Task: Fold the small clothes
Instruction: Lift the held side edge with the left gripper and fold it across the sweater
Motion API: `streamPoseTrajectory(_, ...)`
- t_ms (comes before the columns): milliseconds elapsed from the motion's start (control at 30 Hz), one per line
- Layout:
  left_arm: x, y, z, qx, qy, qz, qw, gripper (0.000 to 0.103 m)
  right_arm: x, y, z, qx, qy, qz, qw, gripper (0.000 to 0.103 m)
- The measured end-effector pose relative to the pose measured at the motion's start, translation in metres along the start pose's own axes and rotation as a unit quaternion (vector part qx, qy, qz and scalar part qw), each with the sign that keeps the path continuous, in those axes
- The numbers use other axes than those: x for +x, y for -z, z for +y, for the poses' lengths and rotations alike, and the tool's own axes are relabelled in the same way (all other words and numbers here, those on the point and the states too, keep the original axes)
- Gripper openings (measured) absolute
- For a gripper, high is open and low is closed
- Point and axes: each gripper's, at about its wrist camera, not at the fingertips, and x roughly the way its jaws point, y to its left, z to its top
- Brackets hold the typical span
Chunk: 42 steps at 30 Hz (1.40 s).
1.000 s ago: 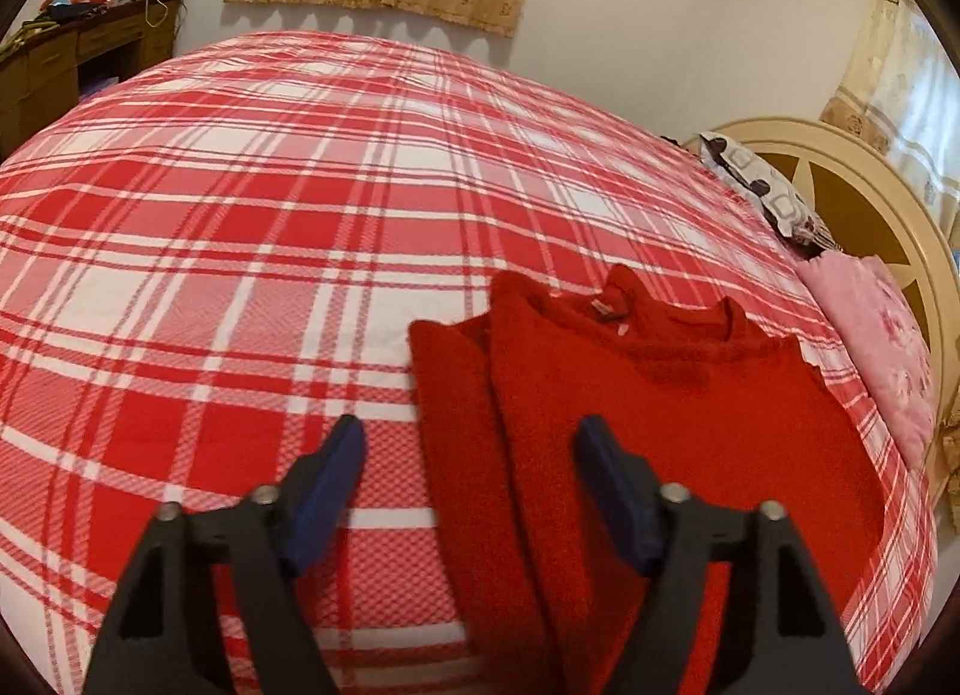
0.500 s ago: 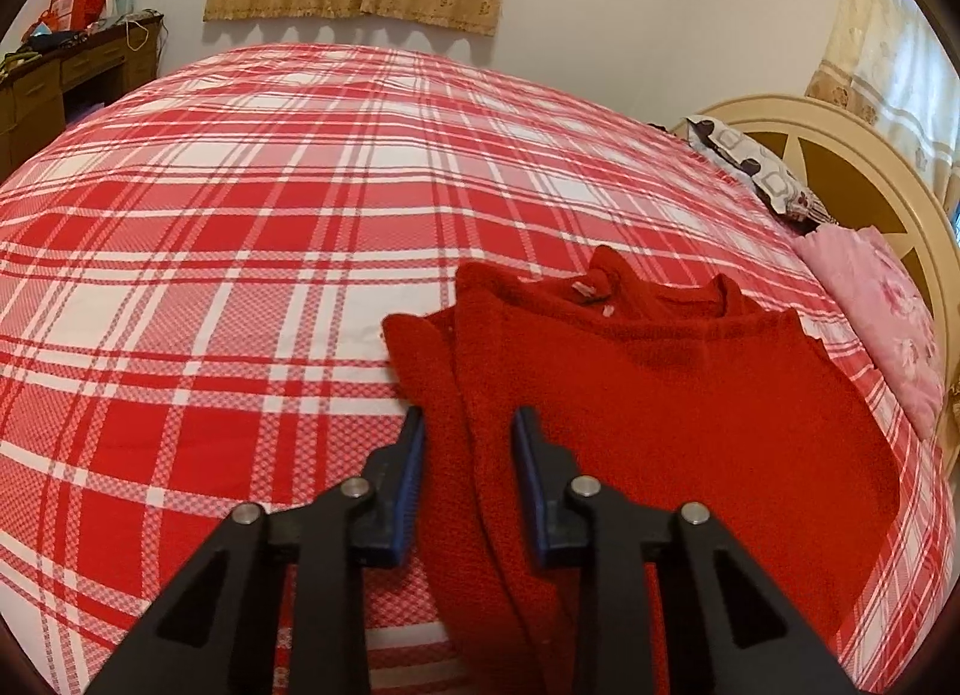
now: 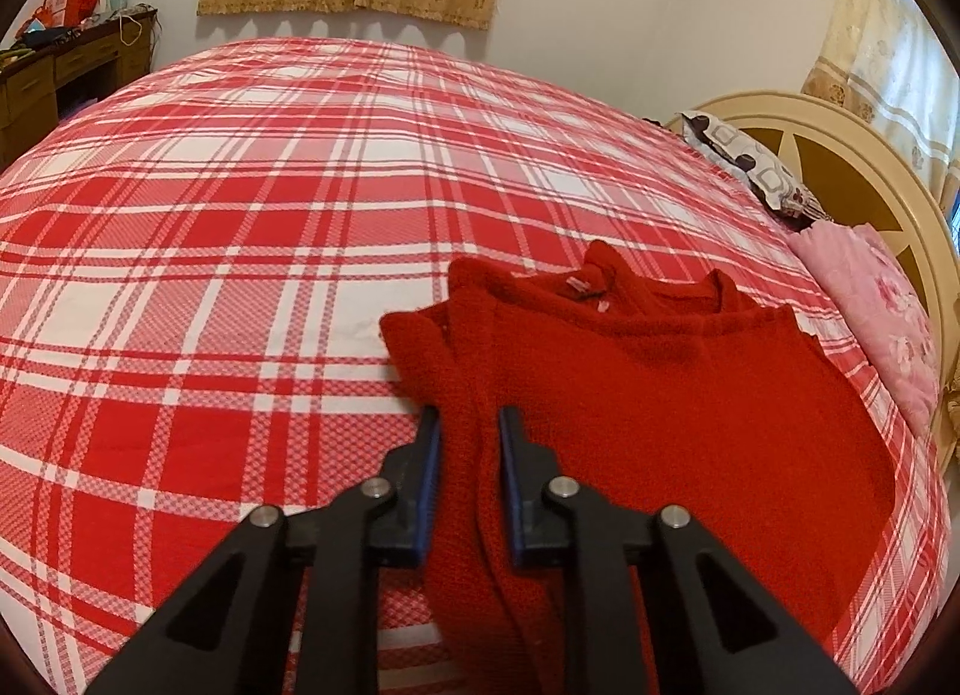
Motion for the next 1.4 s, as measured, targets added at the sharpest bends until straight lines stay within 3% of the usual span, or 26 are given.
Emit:
streamPoseTrajectory(200, -0.001, -0.001, -0.015, 0.034, -0.034, 0.005, 0.9988, 0.014, -0.007, 0.002, -0.01, 0.031, -0.021, -0.009, 0.999, 0.011)
streamPoseTrajectory(533, -0.015, -0.009, -0.029, 0.03, -0.045, -0.002, 0.9985, 0.013, -0.023, 0.01, -0.03, 0.059, -0.028, -0.028, 0.997, 0.009)
streamPoseTrajectory(1400, -0.045, -0.056, -0.124, 0.019, 0.046, -0.032, 0.9983, 0.012, -0.098, 0.033, -0.113, 0.139, 0.005, -0.105, 0.985, 0.007)
